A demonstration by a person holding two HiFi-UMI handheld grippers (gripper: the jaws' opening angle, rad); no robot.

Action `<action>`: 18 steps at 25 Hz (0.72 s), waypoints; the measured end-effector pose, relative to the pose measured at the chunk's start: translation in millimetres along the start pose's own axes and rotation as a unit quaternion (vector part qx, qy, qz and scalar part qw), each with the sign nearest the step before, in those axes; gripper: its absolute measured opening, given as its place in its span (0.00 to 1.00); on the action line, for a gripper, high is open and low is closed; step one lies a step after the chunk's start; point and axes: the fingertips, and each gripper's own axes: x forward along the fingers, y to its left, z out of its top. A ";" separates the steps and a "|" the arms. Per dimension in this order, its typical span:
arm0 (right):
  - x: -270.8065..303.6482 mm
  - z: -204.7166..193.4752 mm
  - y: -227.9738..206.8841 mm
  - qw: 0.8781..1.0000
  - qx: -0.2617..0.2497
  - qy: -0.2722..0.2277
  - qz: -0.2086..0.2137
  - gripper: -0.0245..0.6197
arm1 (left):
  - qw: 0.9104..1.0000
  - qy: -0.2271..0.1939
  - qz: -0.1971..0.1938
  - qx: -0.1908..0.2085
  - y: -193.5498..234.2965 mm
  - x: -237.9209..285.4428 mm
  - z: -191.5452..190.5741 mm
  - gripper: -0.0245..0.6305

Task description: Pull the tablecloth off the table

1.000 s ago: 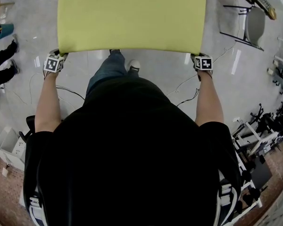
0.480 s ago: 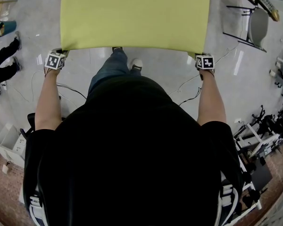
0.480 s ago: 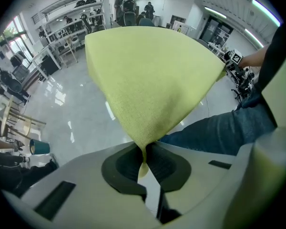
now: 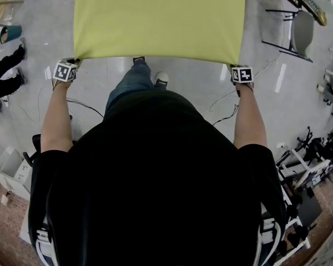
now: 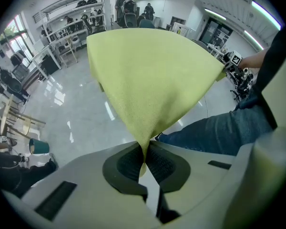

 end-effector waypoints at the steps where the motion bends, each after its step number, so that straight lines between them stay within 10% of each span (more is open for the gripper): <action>1: -1.5 -1.1 3.0 1.000 -0.001 -0.001 0.002 0.07 | 1.000 -0.001 0.002 0.006 1.2 -4.2 -1.0 0.07; 18: -26.0 -53.3 16.6 0.999 -0.019 -0.012 0.024 0.07 | 0.999 -0.003 0.031 0.016 -32.3 -38.4 -22.0 0.07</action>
